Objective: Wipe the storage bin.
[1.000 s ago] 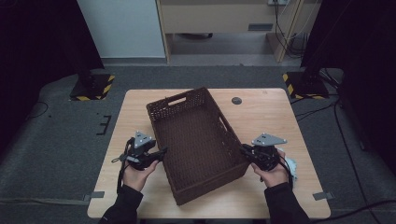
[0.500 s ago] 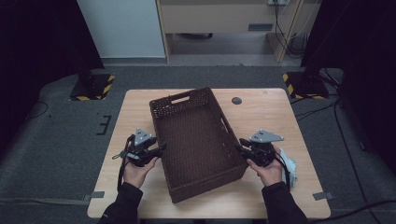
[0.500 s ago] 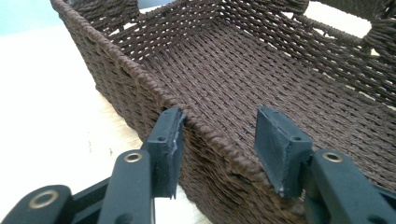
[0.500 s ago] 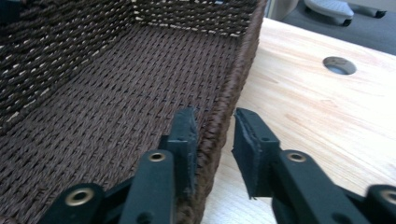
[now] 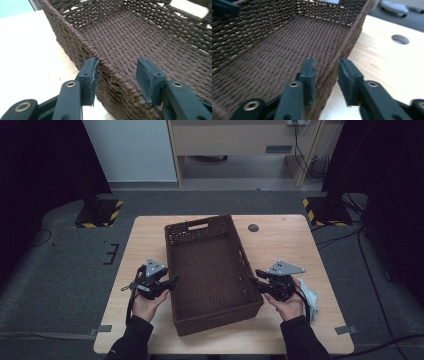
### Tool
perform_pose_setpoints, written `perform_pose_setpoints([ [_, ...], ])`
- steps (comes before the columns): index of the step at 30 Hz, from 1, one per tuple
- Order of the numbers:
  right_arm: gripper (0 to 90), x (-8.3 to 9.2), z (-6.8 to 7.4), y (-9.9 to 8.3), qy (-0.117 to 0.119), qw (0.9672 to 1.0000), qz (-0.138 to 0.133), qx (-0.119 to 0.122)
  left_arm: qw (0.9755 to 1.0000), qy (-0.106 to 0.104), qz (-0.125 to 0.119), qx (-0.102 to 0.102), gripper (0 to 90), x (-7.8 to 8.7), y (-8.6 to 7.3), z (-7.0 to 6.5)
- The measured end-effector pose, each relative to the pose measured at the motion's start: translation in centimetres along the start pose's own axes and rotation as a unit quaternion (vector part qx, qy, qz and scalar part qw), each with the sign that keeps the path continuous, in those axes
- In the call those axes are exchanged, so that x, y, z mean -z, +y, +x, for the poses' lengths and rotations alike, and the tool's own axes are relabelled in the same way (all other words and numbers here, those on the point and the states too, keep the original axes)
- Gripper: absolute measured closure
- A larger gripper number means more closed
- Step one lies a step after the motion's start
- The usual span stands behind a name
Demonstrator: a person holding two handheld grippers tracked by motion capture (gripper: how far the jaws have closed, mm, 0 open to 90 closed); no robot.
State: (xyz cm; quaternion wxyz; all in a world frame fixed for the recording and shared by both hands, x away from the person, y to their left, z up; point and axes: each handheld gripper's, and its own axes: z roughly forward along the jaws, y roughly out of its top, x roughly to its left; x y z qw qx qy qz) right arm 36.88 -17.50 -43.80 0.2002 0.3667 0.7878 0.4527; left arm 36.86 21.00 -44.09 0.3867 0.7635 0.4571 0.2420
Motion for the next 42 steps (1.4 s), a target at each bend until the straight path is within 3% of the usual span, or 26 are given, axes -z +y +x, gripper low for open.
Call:
perform_pose_setpoints([
  [4,65.4,-1.2,-0.1,-0.2,0.005,0.9999,0.008,-0.006,1.0,-0.005,-0.005,-0.002,51.1,-0.1,-0.1,0.2],
  [6,66.7,-1.3,0.2,-0.2,-0.003,0.9999,0.011,0.007,1.0,-0.009,-0.005,0.0,51.0,0.0,-0.1,0.3],
  [15,65.3,-0.2,1.4,-0.5,0.023,0.9995,0.021,0.002,0.9999,-0.002,0.002,-0.01,46.6,0.6,-0.5,-0.4],
  [17,64.2,-0.1,1.4,-0.5,0.027,0.9994,0.022,0.006,0.9998,-0.007,0.014,-0.012,46.8,0.3,-0.7,-0.2],
  [24,53.3,-0.8,0.9,-0.5,0.002,1.0,-0.002,-0.002,0.9996,-0.016,0.021,-0.009,50.0,-0.2,-1.0,-0.3],
  [31,50.9,-1.5,1.1,-0.6,0.003,1.0,-0.003,-0.006,0.9994,-0.013,0.028,-0.016,55.0,-0.5,-0.7,0.1],
  [35,48.1,-0.7,0.7,-0.3,-0.004,0.9996,-0.022,-0.015,0.9993,-0.014,0.03,-0.017,55.9,-0.6,-0.6,0.2],
  [42,43.8,1.2,-1.8,-0.7,-0.038,0.9974,-0.044,-0.043,0.9992,-0.018,0.032,-0.017,56.4,-0.6,-0.6,0.5],
])
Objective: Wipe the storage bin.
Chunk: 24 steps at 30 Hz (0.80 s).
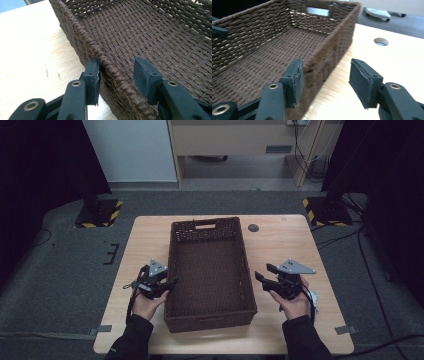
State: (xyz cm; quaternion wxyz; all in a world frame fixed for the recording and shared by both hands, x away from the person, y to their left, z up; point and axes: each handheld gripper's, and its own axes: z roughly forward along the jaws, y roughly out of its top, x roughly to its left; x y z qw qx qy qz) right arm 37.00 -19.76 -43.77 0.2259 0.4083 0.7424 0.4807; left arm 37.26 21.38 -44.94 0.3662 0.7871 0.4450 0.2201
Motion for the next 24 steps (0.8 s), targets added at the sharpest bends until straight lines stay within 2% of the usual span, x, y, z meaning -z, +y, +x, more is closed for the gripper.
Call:
perform_pose_setpoints([
  [4,41.1,0.8,-1.5,-0.5,-0.023,0.9997,0.004,-0.009,0.9999,-0.008,-0.001,0.007,57.4,0.0,-0.1,0.6],
  [8,38.8,1.5,-2.7,-1.2,-0.05,0.9986,0.017,-0.01,0.9999,-0.009,-0.001,0.005,57.7,-0.1,-0.1,0.7],
  [12,37.6,2.4,-3.9,-2.1,-0.075,0.9966,0.033,-0.005,1.0,-0.006,-0.002,0.006,58.4,0.0,-0.1,0.5],
  [14,37.2,2.8,-4.5,-2.8,-0.087,0.9953,0.042,-0.013,1.0,-0.005,0.0,0.006,58.5,0.0,-0.1,0.5],
  [18,36.7,3.5,-5.3,-4.2,-0.101,0.993,0.061,-0.012,1.0,-0.004,0.001,0.006,58.6,0.0,-0.1,0.5],
  [24,38.2,4.5,-6.4,-6.0,-0.121,0.989,0.08,-0.027,0.9999,-0.006,-0.001,0.008,58.6,0.0,-0.1,0.5],
])
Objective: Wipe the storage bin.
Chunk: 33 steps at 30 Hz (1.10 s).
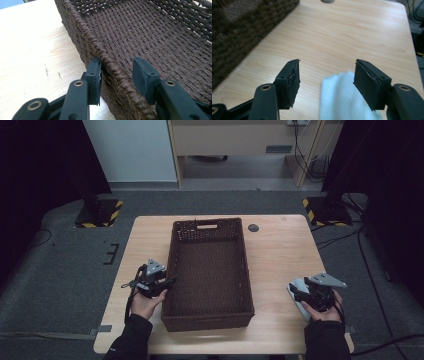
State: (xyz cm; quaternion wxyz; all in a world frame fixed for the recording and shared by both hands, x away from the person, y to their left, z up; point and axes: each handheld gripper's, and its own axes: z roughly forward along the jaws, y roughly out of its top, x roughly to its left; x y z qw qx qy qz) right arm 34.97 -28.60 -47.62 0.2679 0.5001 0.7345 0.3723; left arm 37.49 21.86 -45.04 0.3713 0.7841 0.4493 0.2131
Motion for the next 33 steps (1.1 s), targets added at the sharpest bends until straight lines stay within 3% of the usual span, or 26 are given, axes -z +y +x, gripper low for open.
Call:
perform_pose_setpoints([
  [7,41.3,0.8,-0.6,-2.0,-0.008,0.9996,0.029,-0.001,1.0,0.0,0.0,0.0,58.6,0.0,0.0,0.0],
  [13,49.3,1.2,-1.0,-3.2,-0.017,0.9986,0.049,-0.002,1.0,0.0,0.004,0.0,58.8,0.0,0.0,0.0],
  [20,61.8,0.5,-1.2,-3.9,-0.01,0.9962,0.086,0.0,1.0,-0.001,0.004,0.002,58.8,0.0,0.0,0.0],
  [24,75.8,0.3,-1.1,-3.8,-0.006,0.9947,0.102,0.005,1.0,-0.002,0.002,0.004,59.0,0.0,0.0,0.0],
  [28,82.1,0.1,-1.1,-3.7,0.001,0.993,0.118,0.001,1.0,-0.003,0.003,0.007,59.5,0.0,0.0,0.0],
  [30,82.9,0.2,-1.1,-3.5,0.003,0.993,0.118,-0.003,0.9999,-0.004,0.003,0.009,60.1,0.0,0.0,0.0],
  [33,83.1,0.5,-1.1,-3.0,0.014,0.9956,0.092,-0.008,0.9999,-0.004,0.003,0.011,61.2,0.0,0.1,0.0],
])
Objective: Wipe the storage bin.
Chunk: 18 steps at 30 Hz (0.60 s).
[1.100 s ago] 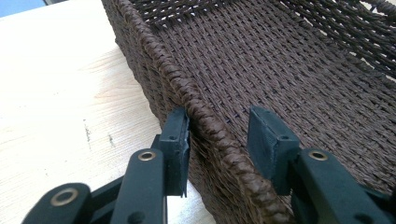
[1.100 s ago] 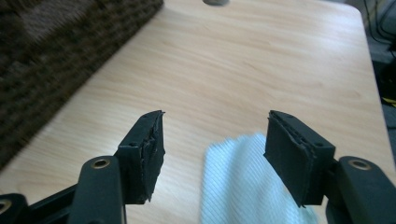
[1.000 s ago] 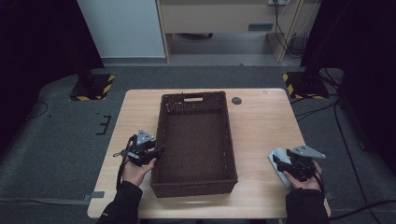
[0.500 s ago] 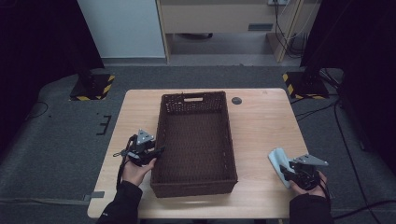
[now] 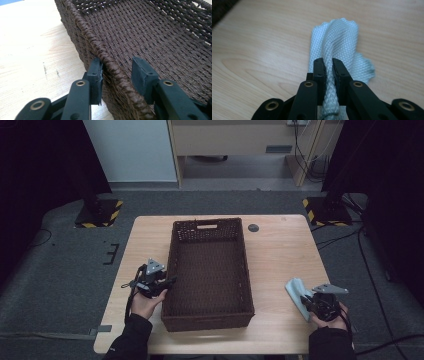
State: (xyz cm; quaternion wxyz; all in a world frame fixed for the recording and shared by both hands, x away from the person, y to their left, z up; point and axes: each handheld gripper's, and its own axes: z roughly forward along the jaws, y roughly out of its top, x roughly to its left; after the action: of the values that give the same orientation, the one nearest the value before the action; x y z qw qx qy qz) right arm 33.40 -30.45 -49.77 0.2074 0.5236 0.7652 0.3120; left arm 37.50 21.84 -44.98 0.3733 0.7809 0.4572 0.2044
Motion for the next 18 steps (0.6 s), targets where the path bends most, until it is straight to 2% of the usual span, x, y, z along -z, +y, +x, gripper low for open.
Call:
perform_pose_setpoints([
  [7,83.0,0.7,0.3,1.9,0.021,0.9974,-0.069,-0.007,1.0,0.003,-0.001,0.005,63.3,0.0,0.0,-0.2],
  [11,83.0,0.4,0.6,3.0,0.031,0.9954,-0.09,-0.003,0.9999,0.002,-0.003,0.01,63.5,0.0,0.1,-0.4],
  [18,83.0,-0.3,1.2,4.4,0.034,0.994,-0.104,0.004,1.0,-0.003,-0.001,-0.001,63.5,-0.3,0.3,-1.6],
])
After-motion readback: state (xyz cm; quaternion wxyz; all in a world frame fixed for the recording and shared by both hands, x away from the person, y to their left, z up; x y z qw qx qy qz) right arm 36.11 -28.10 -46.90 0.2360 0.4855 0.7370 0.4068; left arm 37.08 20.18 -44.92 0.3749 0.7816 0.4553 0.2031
